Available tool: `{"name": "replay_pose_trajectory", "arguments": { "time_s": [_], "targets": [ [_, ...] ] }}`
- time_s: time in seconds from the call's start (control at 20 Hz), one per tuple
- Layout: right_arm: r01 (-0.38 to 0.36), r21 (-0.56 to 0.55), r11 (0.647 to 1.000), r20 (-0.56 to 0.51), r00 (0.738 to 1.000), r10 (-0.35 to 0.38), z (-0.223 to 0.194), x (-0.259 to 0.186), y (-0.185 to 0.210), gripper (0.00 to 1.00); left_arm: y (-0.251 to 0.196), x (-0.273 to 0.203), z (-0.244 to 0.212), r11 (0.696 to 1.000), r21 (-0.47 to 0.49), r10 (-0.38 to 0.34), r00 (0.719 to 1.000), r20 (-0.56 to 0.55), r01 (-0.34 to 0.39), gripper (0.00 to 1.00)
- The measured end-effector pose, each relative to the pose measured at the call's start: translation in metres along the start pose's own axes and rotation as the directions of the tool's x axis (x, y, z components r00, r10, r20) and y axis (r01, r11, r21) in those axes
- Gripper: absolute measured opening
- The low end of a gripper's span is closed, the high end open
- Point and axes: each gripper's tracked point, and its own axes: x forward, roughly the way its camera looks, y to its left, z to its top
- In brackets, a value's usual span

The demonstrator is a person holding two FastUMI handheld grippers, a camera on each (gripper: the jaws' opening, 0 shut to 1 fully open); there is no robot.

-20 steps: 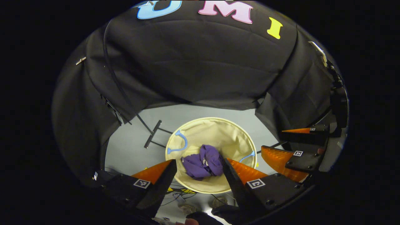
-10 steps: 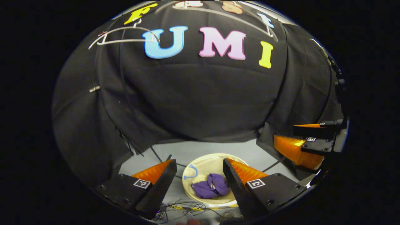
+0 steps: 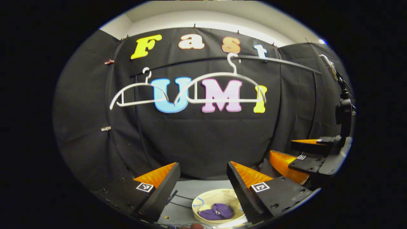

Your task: Grasp the clothes on the hanger with both hands and then place them into the laundry hamper below.

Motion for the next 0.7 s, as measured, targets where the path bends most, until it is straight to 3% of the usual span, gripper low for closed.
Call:
{"name": "replay_pose_trajectory", "arguments": {
  "time_s": [0.1, 0.3, 0.55, 0.7],
  "targets": [
    [0.005, 0.003, 1.000, 0.068, 0.998, -0.005, 0.035, -0.019, 0.002, 0.94, 0.000, -0.021, 0.037, 1.000, -0.002, -0.001, 0.998, 0.062, 0.001, 0.93],
    [0.021, -0.004, 1.000, 0.176, 0.984, -0.020, 0.112, -0.066, 0.004, 1.00, 0.007, -0.057, 0.087, 1.000, -0.020, 0.009, 0.988, 0.153, -0.006, 0.93],
    [0.056, 0.028, 0.998, 0.282, 0.958, -0.061, 0.162, -0.108, 0.002, 0.98, 0.014, -0.094, 0.133, 1.000, -0.015, -0.006, 0.973, 0.233, 0.010, 0.93],
    [0.075, 0.019, 0.997, 0.334, 0.940, -0.077, 0.181, -0.131, 0.010, 0.96, 0.018, -0.116, 0.137, 1.000, -0.026, -0.010, 0.972, 0.233, 0.016, 0.95]
  ]
}}
